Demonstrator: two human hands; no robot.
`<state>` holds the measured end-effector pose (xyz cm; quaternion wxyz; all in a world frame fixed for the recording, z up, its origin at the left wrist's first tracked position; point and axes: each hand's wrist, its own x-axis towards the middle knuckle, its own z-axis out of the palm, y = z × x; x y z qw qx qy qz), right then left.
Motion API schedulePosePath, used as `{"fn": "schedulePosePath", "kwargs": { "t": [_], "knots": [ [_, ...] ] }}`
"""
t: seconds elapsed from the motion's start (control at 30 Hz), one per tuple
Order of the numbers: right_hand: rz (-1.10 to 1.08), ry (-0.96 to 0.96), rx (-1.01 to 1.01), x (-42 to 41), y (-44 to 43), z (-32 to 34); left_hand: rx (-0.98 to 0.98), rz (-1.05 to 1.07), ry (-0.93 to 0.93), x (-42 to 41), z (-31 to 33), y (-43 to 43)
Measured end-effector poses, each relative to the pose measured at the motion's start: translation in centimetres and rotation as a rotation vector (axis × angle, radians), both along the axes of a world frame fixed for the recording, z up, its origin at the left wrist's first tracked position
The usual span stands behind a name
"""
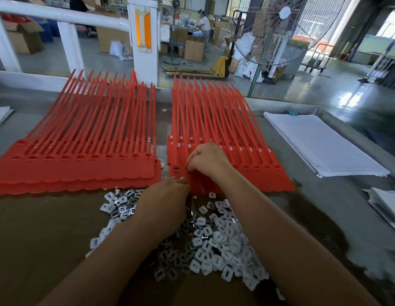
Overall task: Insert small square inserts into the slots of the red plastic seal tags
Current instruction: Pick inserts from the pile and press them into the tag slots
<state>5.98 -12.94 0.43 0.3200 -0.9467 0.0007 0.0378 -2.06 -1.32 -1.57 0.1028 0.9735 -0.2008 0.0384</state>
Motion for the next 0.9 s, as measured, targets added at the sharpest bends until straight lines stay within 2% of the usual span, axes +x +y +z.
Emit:
{"fn": "schedulePosePath", "kwargs": {
  "t": [0.17,0.5,0.63,0.73,0.9],
  "knots": [
    [-0.006,0.057,0.011,0.2,0.0,0.3,-0.022,-0.004,-0.017,0.0,-0.1,0.1],
    [0.274,-0.019,0.051,-3.5,-2.2,1.6,-0.048,0.007,-0.021,0.0,0.0,0.2],
    [0.354,0.025,0.12,-6.0,-2.9,1.6,-0.05,0.039,-0.007,0.1,0.0,0.3],
    [0.439,0.068,0.07,-7.0,-3.2,1.7,-0.032,0.011,0.024,0.5,0.1,0.5],
    [0.598,0.025,-0.071,-7.8,-2.5,1.7,-0.067,-0.002,0.083,0.9,0.5,1.0]
  ]
}}
